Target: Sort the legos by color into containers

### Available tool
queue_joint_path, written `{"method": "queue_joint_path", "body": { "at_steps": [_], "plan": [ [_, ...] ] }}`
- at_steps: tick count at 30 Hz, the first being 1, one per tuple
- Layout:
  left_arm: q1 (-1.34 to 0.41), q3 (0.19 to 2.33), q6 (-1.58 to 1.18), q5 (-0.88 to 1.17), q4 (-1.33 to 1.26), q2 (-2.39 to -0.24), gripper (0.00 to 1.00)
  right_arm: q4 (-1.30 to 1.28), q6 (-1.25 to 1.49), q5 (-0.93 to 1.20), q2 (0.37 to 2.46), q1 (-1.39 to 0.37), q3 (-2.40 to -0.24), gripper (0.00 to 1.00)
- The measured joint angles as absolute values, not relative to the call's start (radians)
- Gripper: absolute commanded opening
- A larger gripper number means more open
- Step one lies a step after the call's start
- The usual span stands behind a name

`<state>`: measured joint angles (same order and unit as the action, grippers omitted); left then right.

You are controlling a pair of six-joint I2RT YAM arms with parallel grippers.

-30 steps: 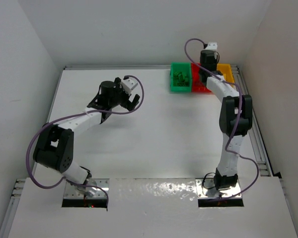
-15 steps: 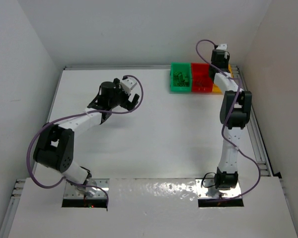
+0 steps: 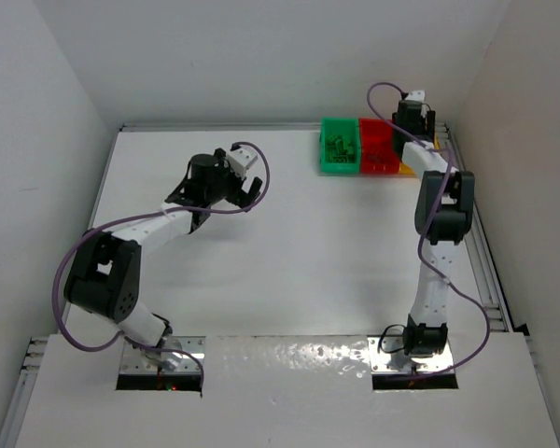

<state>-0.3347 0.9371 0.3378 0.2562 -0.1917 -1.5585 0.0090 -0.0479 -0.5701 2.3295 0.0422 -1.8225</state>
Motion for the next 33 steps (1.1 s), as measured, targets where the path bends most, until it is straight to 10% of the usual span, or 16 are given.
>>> {"method": "queue_joint_path", "body": {
  "at_steps": [7, 23, 33],
  "plan": [
    [-0.335, 0.937, 0.335, 0.251, -0.192, -1.558, 1.0, 0.014, 0.007, -0.571, 2.125, -0.002, -1.668, 0.99],
    [-0.334, 0.815, 0.153, -0.259, -0.174, -1.406, 1.0, -0.214, 0.466, -0.439, 1.423, -0.109, -0.973, 0.99],
    [-0.292, 0.623, 0.104, -0.24, -0.162, -1.192, 1.0, -0.459, 0.714, -0.486, 1.073, -0.109, -0.67, 0.99]
  ]
}}
